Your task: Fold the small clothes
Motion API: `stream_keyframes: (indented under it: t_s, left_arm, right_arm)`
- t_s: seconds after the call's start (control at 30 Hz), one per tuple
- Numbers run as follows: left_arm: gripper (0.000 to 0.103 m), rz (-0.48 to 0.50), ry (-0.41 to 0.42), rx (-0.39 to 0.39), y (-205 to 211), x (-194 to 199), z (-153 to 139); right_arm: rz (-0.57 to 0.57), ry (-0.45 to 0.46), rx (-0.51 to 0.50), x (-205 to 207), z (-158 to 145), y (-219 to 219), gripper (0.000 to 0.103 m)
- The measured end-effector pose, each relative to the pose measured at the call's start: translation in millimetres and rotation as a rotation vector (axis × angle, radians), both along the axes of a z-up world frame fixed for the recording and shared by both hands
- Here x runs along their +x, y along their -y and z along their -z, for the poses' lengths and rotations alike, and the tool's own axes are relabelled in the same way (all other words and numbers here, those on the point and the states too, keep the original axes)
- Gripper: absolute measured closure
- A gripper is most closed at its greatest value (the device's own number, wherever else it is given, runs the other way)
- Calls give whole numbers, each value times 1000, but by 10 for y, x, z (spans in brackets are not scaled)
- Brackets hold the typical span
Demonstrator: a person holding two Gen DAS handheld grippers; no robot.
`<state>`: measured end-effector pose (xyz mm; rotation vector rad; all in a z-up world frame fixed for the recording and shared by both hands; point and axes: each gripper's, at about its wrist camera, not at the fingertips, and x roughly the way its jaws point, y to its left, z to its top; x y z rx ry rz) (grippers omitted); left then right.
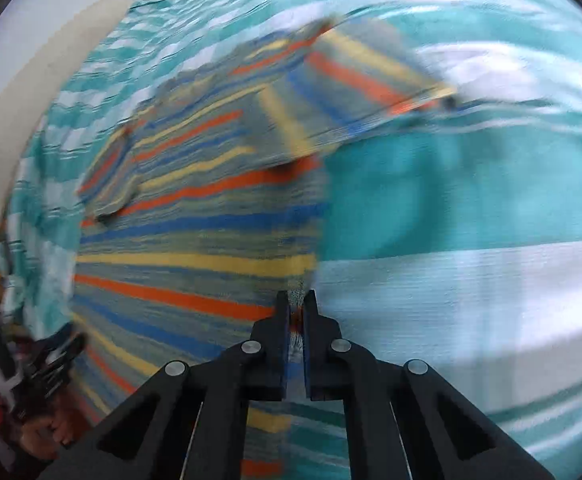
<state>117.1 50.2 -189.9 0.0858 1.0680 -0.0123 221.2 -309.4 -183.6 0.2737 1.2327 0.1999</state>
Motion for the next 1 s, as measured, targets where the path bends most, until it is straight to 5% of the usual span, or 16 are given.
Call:
stream_keyframes:
  t_s: [0.2, 0.27, 0.33, 0.5, 0.7, 0.73, 0.77, 1.0]
  left_arm:
    - [29, -55, -29, -43, -123, 81, 38]
    - [28, -69, -33, -61, -158, 48, 40]
    - [24, -79, -32, -51, -169, 43, 38]
    - [18, -87, -28, -22, -138, 105, 71]
    - [13, -104, -24, -14, -165, 98, 81]
    - [12, -106, -23, -13, -175, 92, 83]
    - [12, -109, -23, -14, -188, 85, 83]
    - [10, -118, -30, -9, -188, 109, 94]
  right_arm:
    - [-61, -17, -75, 29, 25, 2, 98]
    - [-91, -36, -77, 54, -44, 15, 74]
    - [-121, 6, -158, 47, -244, 28, 61]
    - [-388, 150, -387, 201, -625, -350, 61]
    - [-621, 178, -495, 654, -159, -912, 61]
    - [-624, 158, -496, 711, -85, -898, 68]
    - [-604, 132, -468, 781, -33, -837, 92]
    - [-149, 178, -175, 946, -600, 739, 102]
